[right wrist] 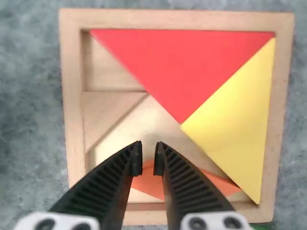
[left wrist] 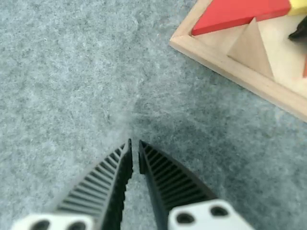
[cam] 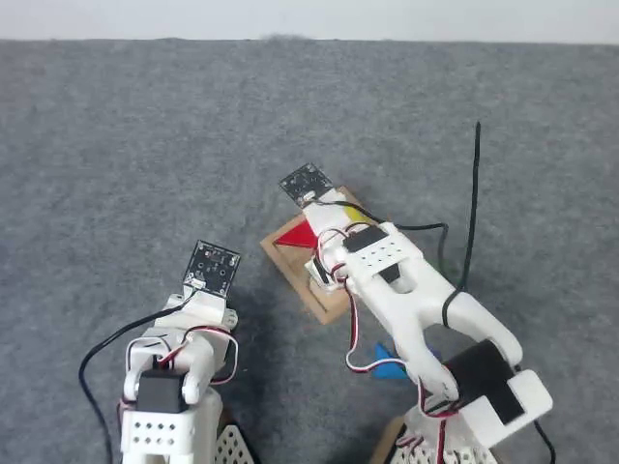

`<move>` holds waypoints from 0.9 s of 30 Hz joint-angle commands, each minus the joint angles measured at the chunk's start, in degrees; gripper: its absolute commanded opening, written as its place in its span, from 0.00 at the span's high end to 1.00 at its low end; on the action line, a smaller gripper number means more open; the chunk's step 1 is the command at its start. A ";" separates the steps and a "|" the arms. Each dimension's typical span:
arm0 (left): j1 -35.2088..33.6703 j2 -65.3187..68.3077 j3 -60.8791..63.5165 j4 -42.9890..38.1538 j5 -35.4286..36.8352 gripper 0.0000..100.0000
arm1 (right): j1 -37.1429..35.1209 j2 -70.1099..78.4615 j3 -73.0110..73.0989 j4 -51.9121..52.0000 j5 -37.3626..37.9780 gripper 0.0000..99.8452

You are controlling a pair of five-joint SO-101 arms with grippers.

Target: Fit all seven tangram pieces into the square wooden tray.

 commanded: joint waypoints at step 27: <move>-0.26 -0.97 -0.57 0.18 -0.35 0.98 | 1.63 -6.90 2.90 3.65 -3.16 0.94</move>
